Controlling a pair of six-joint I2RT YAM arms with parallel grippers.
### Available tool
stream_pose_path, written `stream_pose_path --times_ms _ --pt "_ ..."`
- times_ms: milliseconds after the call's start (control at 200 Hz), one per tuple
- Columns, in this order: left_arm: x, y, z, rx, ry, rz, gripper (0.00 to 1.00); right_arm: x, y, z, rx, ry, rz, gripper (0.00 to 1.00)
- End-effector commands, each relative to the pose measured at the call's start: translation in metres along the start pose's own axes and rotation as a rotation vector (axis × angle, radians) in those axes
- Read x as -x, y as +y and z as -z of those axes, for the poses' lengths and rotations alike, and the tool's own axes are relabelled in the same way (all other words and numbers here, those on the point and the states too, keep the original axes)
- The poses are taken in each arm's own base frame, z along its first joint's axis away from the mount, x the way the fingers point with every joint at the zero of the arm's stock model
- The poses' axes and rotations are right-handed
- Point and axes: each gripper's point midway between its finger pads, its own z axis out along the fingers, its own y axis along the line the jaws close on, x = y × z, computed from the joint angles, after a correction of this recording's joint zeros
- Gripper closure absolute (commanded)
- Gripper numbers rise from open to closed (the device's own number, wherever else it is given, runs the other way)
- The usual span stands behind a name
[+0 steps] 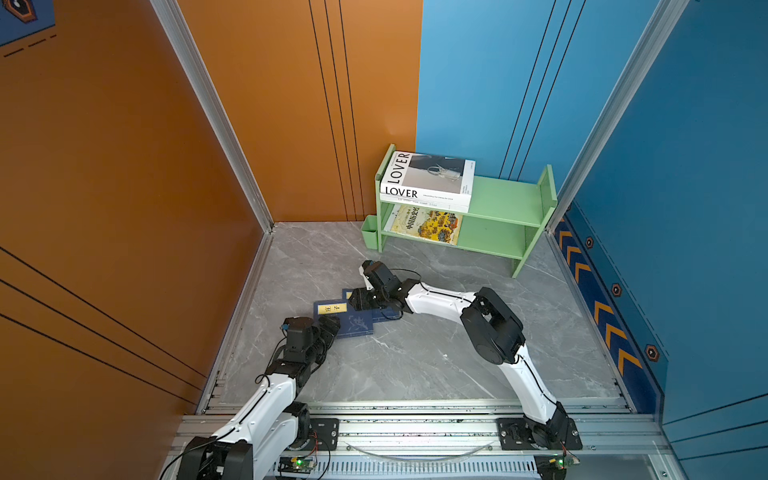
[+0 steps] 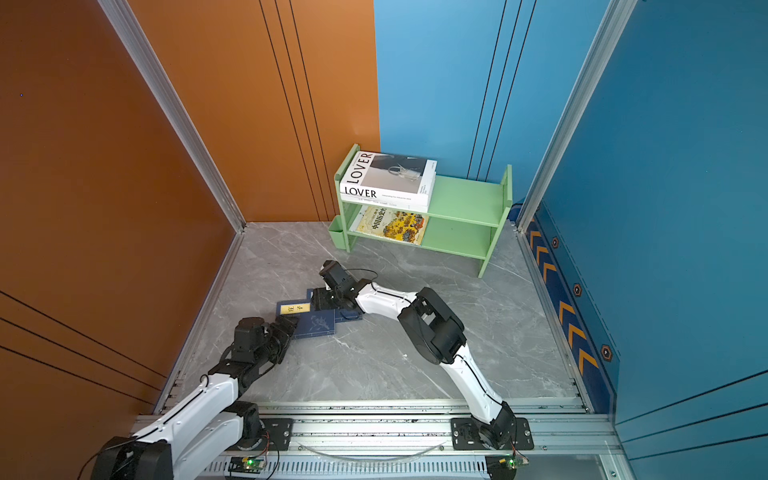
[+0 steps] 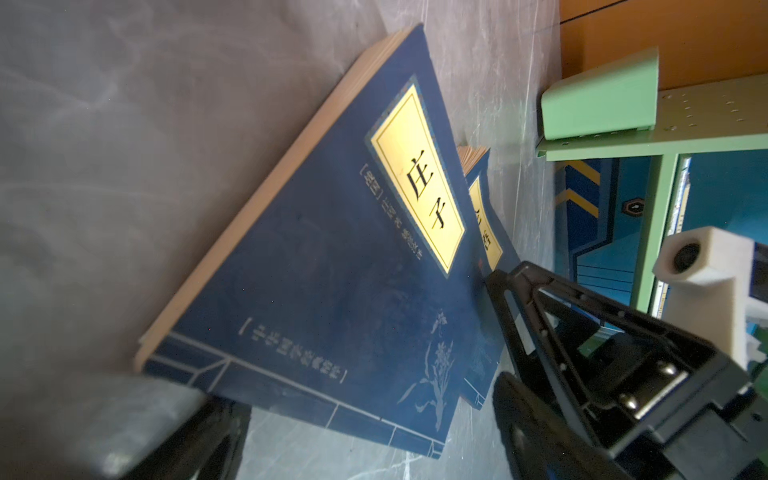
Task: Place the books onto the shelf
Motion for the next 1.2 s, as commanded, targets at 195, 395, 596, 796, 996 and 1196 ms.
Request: stream_pose_path --times_ms 195,395,596,796,996,1196 --pt "0.013 -0.052 -0.007 -0.224 -0.005 -0.104 0.11 -0.091 -0.043 -0.025 -0.109 0.303 -0.032 0.37" --pt "0.008 -0.066 -0.019 -0.299 0.048 -0.102 0.17 -0.093 -0.041 -0.027 -0.098 0.323 -0.026 0.38" --pt "0.006 -0.050 -0.030 -0.228 0.063 -0.050 0.19 -0.093 -0.046 -0.026 -0.111 0.329 -0.029 0.38" --pt "0.011 -0.028 -0.028 -0.063 0.043 -0.078 0.18 -0.088 -0.048 -0.024 -0.116 0.318 -0.030 0.38" --pt "0.020 -0.036 -0.023 -0.090 0.025 -0.151 0.19 -0.090 -0.052 -0.028 -0.119 0.327 -0.041 0.38" --pt "0.014 -0.041 -0.036 -0.137 0.092 -0.145 0.23 -0.087 -0.056 -0.026 -0.138 0.317 -0.044 0.38"
